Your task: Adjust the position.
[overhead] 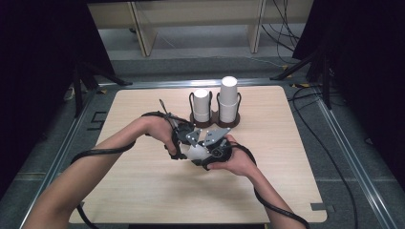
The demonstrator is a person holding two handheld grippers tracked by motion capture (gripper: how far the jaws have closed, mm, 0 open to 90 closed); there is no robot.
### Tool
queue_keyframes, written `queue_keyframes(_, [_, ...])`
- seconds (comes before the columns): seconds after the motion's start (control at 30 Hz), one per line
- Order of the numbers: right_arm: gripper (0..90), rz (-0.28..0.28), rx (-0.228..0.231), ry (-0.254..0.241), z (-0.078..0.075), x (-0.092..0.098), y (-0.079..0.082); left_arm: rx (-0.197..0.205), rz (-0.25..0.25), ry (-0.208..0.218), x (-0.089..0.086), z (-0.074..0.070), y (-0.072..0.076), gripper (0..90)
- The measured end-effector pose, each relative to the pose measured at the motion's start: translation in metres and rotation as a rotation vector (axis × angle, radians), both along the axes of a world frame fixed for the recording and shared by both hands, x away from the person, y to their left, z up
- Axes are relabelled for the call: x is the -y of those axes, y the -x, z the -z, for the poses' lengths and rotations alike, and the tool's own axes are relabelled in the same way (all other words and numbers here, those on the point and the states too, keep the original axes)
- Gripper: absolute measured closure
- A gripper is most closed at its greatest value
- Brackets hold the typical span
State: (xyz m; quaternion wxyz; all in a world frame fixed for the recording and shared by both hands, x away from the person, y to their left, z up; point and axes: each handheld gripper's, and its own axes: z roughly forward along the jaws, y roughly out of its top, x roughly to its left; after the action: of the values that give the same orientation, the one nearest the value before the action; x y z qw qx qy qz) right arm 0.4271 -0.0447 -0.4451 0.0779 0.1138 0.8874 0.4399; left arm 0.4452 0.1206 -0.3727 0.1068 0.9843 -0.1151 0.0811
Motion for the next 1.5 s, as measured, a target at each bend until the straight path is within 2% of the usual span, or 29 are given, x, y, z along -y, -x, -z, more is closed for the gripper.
queue_keyframes(0.13, [26.5, -0.004, 0.001, 0.0, -0.001, 0.0, 0.0, -0.015, 0.002, 0.009, 0.001, -0.002, 0.0, 31.1])
queue_keyframes(0.2, [26.5, -0.007, 0.002, -0.005, 0.0, 0.0, 0.0, -0.007, 0.007, 0.003, 0.002, -0.003, 0.001, 31.2])
queue_keyframes(0.23, [26.5, 0.008, -0.04, 0.006, 0.0, -0.001, 0.003, -0.007, 0.008, 0.006, 0.002, -0.004, 0.001, 31.2])
queue_keyframes(0.27, [26.5, -0.015, 0.015, 0.002, 0.0, -0.001, -0.001, -0.006, 0.011, 0.005, 0.002, -0.004, 0.001, 31.2])
queue_keyframes(0.3, [26.5, -0.014, 0.009, 0.003, 0.001, -0.001, 0.0, 0.004, 0.027, 0.003, 0.003, -0.005, 0.001, 31.2])
queue_keyframes(0.33, [26.5, -0.013, -0.017, 0.001, 0.001, -0.002, 0.001, -0.004, 0.022, 0.002, 0.003, -0.005, 0.002, 31.2])
queue_keyframes(0.37, [26.5, -0.031, 0.02, 0.002, 0.001, -0.002, -0.001, -0.004, 0.023, 0.0, 0.003, -0.005, 0.002, 31.2])
queue_keyframes(0.4, [26.5, -0.002, -0.023, 0.003, 0.002, -0.002, 0.003, -0.002, 0.023, -0.002, 0.003, -0.005, 0.002, 31.2])
queue_keyframes(0.5, [26.8, -0.005, -0.015, 0.003, 0.003, -0.003, 0.002, -0.004, 0.025, 0.001, 0.003, -0.007, 0.002, 31.6])
queue_keyframes(0.57, [27.5, 0.002, -0.032, 0.007, 0.003, -0.003, 0.003, -0.008, 0.022, 0.004, 0.004, -0.007, 0.003, 31.8])
queue_keyframes(0.6, [27.8, 0.001, -0.031, 0.008, 0.003, -0.003, 0.003, -0.007, 0.024, 0.0, 0.004, -0.007, 0.003, 31.8])
queue_keyframes(0.63, [28.1, 0.001, -0.032, 0.01, 0.002, -0.003, 0.003, -0.014, 0.012, 0.016, 0.004, -0.006, 0.004, 31.8])
queue_keyframes(0.7, [28.8, 0.002, -0.029, 0.012, 0.002, -0.003, 0.003, -0.003, 0.028, -0.003, 0.005, -0.008, 0.003, 31.9])
queue_keyframes(0.73, [29.3, -0.017, 0.008, 0.01, 0.002, -0.003, 0.0, -0.008, 0.021, 0.006, 0.005, -0.008, 0.004, 31.9])
queue_keyframes(0.83, [32.0, -0.017, 0.019, 0.005, 0.002, -0.003, 0.0, -0.009, 0.026, 0.004, 0.007, -0.007, 0.004, 32.0])
queue_keyframes(0.9, [32.7, -0.019, 0.009, 0.006, 0.003, -0.003, 0.0, -0.007, 0.033, 0.003, 0.008, -0.007, 0.005, 32.0])
queue_keyframes(0.93, [33.0, 0.003, -0.028, 0.006, 0.004, -0.003, 0.002, -0.004, 0.041, -0.002, 0.008, -0.008, 0.004, 32.1])
queue_keyframes(1.0, [33.6, -0.019, 0.009, 0.0, 0.005, -0.003, 0.0, -0.005, 0.04, 0.0, 0.008, -0.007, 0.005, 32.3])
queue_keyframes(1.1, [34.5, -0.024, 0.004, -0.001, 0.006, -0.003, 0.0, -0.006, 0.04, 0.006, 0.007, -0.007, 0.005, 32.4])
queue_keyframes(1.13, [34.8, -0.025, 0.005, 0.001, 0.006, -0.003, 0.0, -0.017, 0.023, 0.03, 0.007, -0.005, 0.006, 32.3])
queue_keyframes(1.17, [34.9, -0.028, 0.012, 0.003, 0.006, -0.003, 0.001, -0.002, 0.049, 0.019, 0.007, -0.006, 0.005, 31.7])
queue_keyframes(1.23, [34.9, -0.025, 0.022, 0.005, 0.006, -0.002, 0.001, 0.001, 0.049, 0.064, 0.005, -0.005, 0.007, 30.0])
queue_keyframes(1.27, [34.9, -0.005, -0.013, 0.004, 0.006, -0.001, 0.004, -0.006, 0.042, 0.085, 0.004, -0.004, 0.007, 29.2])
queue_keyframes(1.3, [34.8, -0.005, -0.018, -0.003, 0.006, 0.0, 0.004, 0.008, 0.059, 0.091, 0.004, -0.005, 0.007, 28.3])
queue_keyframes(1.33, [34.9, -0.015, -0.005, -0.017, 0.006, 0.001, 0.003, 0.014, 0.067, 0.109, 0.003, -0.004, 0.008, 27.2])
queue_keyframes(1.37, [34.9, -0.02, 0.016, -0.023, 0.006, 0.002, 0.003, 0.023, 0.088, 0.104, 0.002, -0.005, 0.007, 25.4])
queue_keyframes(1.4, [34.9, -0.001, 0.003, -0.025, 0.006, 0.004, 0.004, 0.016, 0.077, 0.148, 0.0, -0.003, 0.009, 23.2])
queue_keyframes(1.47, [35.0, 0.0, 0.027, -0.043, 0.006, 0.006, 0.004, 0.021, 0.069, 0.182, -0.002, -0.003, 0.011, 19.1])
queue_keyframes(1.5, [35.0, 0.019, 0.024, -0.054, 0.006, 0.008, 0.005, 0.03, 0.069, 0.203, -0.004, -0.003, 0.011, 17.5])
